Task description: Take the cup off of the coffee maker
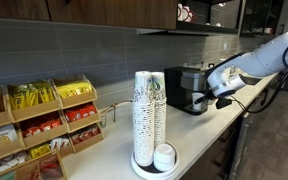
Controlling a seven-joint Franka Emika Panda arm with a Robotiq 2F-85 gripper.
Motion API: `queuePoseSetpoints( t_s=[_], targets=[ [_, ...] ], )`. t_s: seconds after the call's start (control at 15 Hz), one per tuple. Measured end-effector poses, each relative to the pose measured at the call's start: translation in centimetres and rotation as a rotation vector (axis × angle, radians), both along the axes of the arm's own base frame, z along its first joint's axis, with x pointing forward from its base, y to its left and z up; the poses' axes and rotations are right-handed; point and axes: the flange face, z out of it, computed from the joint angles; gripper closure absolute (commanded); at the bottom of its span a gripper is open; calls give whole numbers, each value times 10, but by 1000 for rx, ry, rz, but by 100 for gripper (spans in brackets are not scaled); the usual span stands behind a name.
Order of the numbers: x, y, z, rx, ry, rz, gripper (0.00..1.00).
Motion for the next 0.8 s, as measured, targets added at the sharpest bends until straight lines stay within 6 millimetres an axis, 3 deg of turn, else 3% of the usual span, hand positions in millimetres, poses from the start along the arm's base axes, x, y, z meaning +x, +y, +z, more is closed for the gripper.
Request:
queuePoseSetpoints(
  t_s=[0.8],
  targets=[
    [8,-13,-19,43,-106,-58,0]
  ],
)
